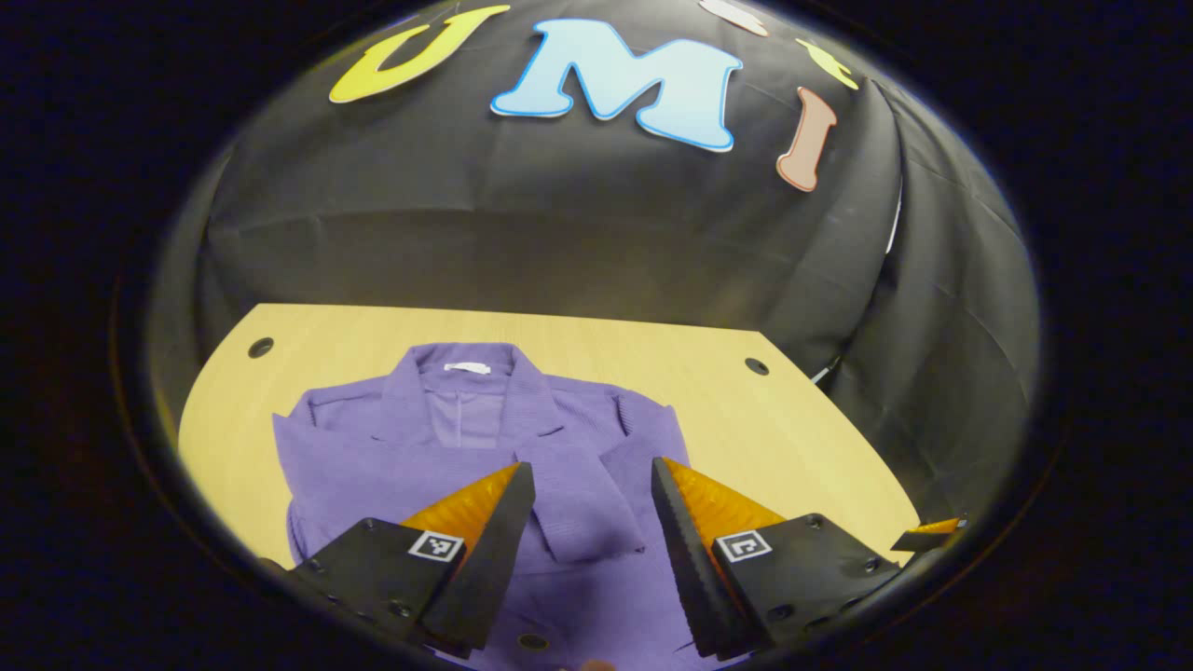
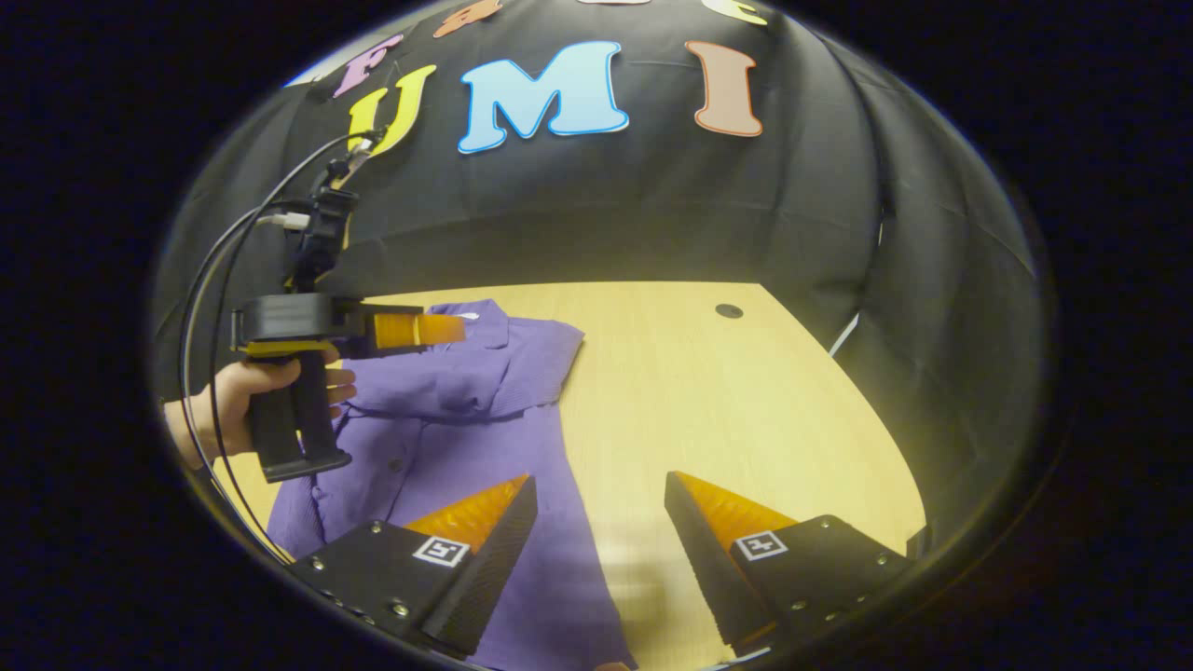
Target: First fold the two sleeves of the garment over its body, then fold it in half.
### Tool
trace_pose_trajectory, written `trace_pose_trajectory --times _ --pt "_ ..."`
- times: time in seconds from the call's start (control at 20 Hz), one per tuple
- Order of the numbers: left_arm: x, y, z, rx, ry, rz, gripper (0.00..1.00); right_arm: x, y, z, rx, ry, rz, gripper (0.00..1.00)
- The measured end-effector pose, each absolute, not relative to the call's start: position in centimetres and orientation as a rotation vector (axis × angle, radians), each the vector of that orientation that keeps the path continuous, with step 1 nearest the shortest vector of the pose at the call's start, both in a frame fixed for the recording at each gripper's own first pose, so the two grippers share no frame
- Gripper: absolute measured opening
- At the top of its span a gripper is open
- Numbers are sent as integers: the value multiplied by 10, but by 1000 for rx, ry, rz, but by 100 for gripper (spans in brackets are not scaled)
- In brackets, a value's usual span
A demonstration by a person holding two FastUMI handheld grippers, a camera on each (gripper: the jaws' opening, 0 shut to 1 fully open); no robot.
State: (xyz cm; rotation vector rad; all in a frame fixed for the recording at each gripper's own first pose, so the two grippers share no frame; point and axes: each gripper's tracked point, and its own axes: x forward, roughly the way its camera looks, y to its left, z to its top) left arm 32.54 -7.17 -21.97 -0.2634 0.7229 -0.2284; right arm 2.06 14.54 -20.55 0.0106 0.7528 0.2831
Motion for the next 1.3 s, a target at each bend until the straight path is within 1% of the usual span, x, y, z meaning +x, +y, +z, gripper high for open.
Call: trace_pose_trajectory --times 0.15,0.2,0.3,0.35,0.65,0.75,0.8,0.85,0.95,1.0,1.3 --pt "294 -52 -204 -239 708 -234 80 6 152 -211 16 779 269 88" --pt "281 -41 -202 -216 701 -224 96 -1 152 -215 16 794 263 88" --pt "247 -16 -201 -176 694 -212 96 -19 154 -226 10 831 251 88" --pt "228 -6 -207 -156 702 -208 98 -28 154 -232 1 852 246 88" --pt "128 42 -227 -128 776 -178 98 -67 157 -249 -14 931 218 88" --pt "107 59 -226 -140 785 -156 98 -75 159 -253 -12 947 208 88" --pt "99 68 -227 -143 789 -146 96 -78 161 -254 -12 952 205 88" --pt "89 77 -227 -139 794 -135 98 -80 162 -255 -15 958 202 88" --pt "70 93 -230 -129 809 -115 96 -86 161 -259 -29 964 190 88" --pt "60 101 -234 -123 825 -107 98 -90 161 -260 -31 971 183 87" --pt "7 133 -268 -101 910 -80 98 -111 146 -283 -58 1042 120 87"
